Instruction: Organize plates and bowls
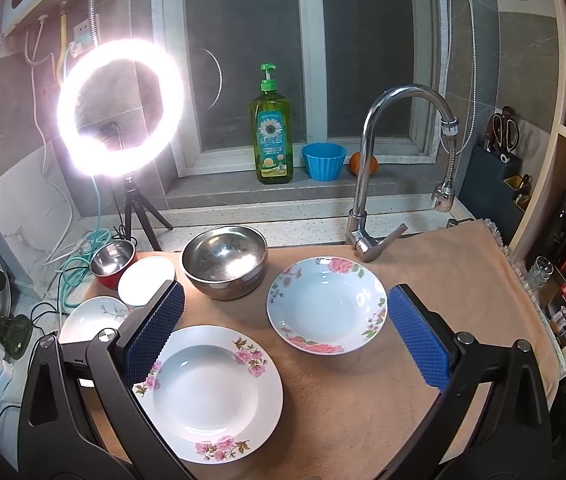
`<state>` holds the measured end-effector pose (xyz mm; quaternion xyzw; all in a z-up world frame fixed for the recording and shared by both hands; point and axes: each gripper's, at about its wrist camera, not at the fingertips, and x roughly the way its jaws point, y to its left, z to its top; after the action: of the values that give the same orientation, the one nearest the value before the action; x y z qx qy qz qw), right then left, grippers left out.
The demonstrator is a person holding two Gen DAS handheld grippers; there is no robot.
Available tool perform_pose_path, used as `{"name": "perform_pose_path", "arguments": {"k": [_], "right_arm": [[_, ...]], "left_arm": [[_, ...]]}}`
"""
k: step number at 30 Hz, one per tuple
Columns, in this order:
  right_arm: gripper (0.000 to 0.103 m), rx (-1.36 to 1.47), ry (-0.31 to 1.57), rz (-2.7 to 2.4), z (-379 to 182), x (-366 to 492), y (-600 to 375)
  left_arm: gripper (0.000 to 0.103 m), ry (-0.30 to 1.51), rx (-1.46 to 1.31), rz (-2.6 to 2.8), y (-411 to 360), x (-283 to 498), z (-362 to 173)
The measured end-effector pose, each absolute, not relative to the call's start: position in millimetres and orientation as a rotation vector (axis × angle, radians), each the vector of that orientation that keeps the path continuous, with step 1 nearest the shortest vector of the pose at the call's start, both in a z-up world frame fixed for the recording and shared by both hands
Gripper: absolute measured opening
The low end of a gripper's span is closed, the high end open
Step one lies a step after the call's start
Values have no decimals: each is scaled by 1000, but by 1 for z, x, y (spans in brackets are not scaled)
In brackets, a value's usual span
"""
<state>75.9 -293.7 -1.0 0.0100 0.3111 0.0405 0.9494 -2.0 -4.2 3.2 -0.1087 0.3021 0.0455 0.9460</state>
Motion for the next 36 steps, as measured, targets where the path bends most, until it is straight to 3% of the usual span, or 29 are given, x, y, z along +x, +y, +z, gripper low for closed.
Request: {"name": "perform_pose_path", "arguments": {"k": [36], "right_arm": [[103,20,637,87,-7,79,-288]], "left_arm": [[102,620,-226,91,-1,-1,2]]}}
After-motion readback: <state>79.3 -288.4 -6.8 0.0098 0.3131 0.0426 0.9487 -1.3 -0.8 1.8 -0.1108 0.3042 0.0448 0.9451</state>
